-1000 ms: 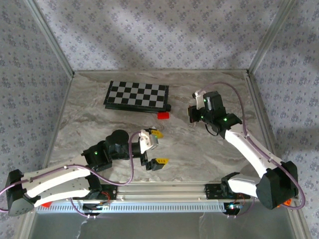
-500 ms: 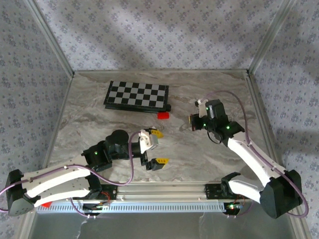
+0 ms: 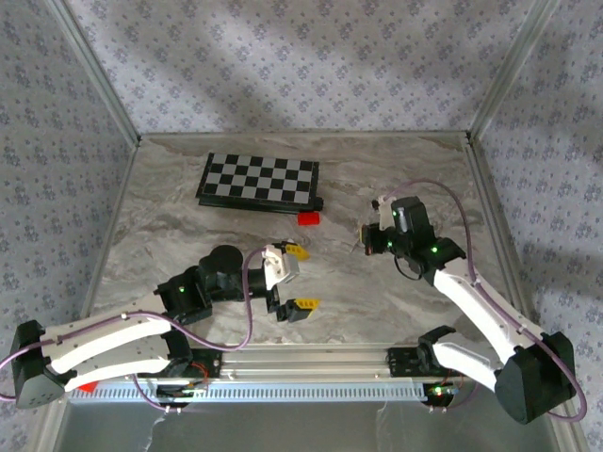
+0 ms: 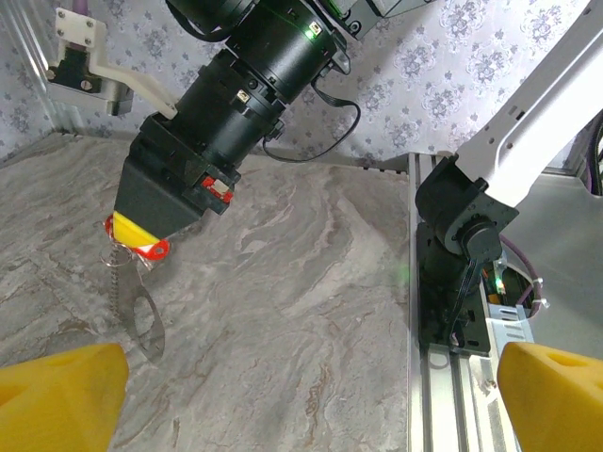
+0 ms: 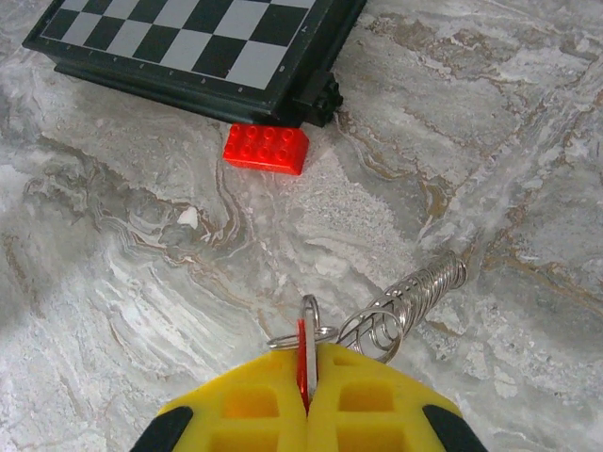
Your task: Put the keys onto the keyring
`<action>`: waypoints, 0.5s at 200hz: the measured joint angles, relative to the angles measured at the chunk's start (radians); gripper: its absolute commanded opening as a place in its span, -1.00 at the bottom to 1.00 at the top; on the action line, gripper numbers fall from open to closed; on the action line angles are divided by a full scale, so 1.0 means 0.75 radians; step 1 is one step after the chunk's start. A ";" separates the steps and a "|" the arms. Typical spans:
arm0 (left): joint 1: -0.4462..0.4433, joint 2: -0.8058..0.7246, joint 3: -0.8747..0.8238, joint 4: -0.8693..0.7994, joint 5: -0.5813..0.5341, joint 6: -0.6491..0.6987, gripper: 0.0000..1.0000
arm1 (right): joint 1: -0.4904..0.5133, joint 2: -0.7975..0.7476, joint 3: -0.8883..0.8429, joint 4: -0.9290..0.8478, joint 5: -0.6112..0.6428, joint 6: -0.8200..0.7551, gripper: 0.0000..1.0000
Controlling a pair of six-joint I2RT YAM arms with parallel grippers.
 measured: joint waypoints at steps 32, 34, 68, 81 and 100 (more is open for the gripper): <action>0.000 0.003 -0.001 0.007 0.003 0.000 0.99 | 0.000 -0.010 -0.009 -0.008 -0.007 0.006 -1.00; 0.000 0.003 -0.001 0.007 0.003 0.000 0.99 | 0.000 -0.012 -0.010 -0.009 -0.008 0.007 -1.00; 0.000 0.003 -0.001 0.009 0.003 0.000 0.99 | 0.001 -0.041 -0.028 -0.024 -0.010 0.019 -1.00; 0.000 0.004 -0.001 0.013 0.004 0.000 0.99 | 0.001 -0.051 -0.033 -0.032 -0.010 0.026 -1.00; 0.000 0.011 -0.001 0.023 0.003 0.000 0.99 | 0.001 -0.066 -0.040 -0.038 -0.010 0.033 -1.00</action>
